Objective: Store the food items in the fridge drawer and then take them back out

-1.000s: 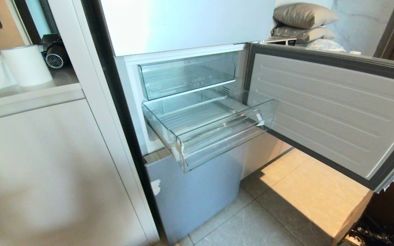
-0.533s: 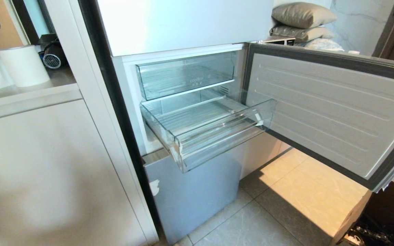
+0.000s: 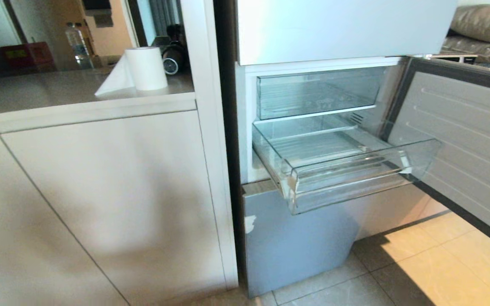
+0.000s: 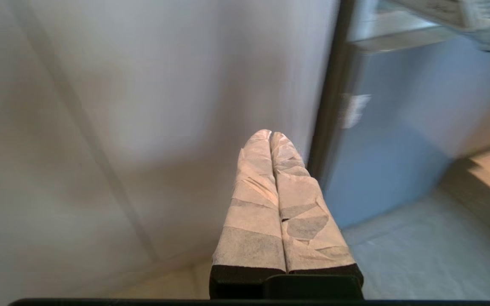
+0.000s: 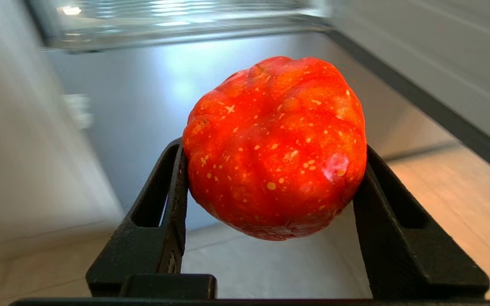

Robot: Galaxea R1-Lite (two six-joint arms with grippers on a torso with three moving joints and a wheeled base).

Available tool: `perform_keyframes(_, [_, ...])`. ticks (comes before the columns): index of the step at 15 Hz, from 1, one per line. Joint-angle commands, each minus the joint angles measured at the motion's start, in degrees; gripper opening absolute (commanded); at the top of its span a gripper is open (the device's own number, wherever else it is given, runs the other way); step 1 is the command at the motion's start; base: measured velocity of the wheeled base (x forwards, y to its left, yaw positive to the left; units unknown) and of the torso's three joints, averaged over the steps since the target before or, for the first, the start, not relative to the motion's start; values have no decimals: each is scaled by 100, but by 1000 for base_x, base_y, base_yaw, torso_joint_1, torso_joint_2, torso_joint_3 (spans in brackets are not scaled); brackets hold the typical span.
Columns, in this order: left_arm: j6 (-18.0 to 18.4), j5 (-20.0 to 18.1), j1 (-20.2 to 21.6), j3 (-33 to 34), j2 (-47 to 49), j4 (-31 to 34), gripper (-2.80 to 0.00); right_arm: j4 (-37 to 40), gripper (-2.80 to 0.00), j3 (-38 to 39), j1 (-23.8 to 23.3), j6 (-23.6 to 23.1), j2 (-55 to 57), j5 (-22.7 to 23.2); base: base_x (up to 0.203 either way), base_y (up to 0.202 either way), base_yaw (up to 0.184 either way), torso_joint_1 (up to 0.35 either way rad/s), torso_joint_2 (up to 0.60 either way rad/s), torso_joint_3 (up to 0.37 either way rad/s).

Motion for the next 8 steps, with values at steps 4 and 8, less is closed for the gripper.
perform_keyframes(4, [-1, 1, 2, 9, -1, -2, -280, 0, -280, 0, 1, 4, 7, 0, 1, -8, 179, 2, 3, 3])
perform_keyframes(8, [-1, 1, 2, 9, -1, -2, -280, 37, -280, 0, 1, -307, 59, 27, 0, -7, 122, 2, 2, 5])
